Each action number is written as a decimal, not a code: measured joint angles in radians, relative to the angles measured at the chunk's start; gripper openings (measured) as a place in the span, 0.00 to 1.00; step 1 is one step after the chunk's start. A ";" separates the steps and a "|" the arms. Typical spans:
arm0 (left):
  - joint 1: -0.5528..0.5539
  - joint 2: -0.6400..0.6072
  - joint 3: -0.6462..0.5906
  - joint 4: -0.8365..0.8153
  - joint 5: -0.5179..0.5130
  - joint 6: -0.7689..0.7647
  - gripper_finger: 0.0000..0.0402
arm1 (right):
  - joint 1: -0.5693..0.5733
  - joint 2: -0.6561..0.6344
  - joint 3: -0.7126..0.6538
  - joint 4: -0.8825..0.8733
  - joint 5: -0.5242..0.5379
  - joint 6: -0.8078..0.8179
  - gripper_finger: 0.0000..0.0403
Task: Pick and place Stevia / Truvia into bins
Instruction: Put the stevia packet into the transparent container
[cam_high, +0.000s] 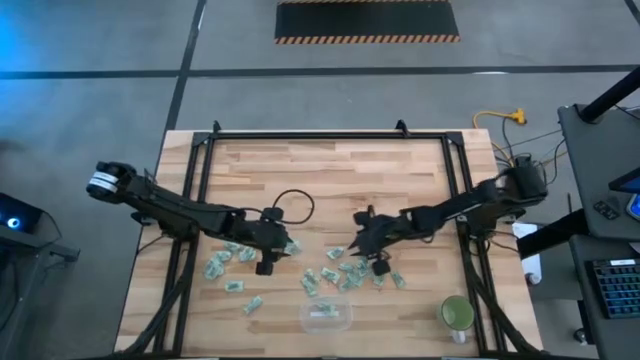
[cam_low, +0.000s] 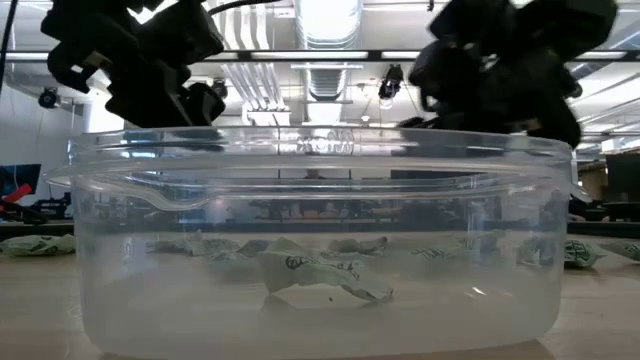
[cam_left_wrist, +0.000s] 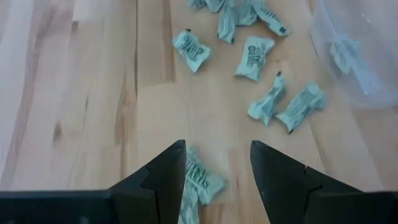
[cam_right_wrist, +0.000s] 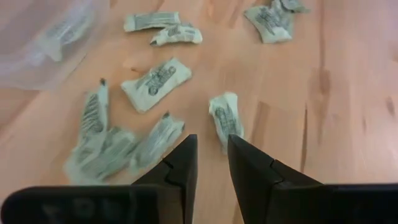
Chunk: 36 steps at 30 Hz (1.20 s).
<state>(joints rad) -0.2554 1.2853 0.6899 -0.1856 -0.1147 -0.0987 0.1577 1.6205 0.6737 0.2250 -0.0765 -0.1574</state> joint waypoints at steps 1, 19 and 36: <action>0.000 -0.005 -0.003 -0.006 -0.001 0.000 0.41 | 0.000 0.026 0.016 -0.001 0.000 -0.013 0.19; 0.000 -0.014 -0.040 0.028 -0.058 0.004 0.41 | -0.001 0.211 0.128 -0.002 0.077 -0.079 0.23; 0.001 -0.011 -0.042 0.024 -0.076 0.007 0.41 | 0.001 0.202 0.125 -0.020 0.101 -0.078 0.02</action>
<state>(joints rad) -0.2546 1.2743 0.6478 -0.1617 -0.1905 -0.0915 0.1591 1.8223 0.7982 0.2054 0.0248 -0.2356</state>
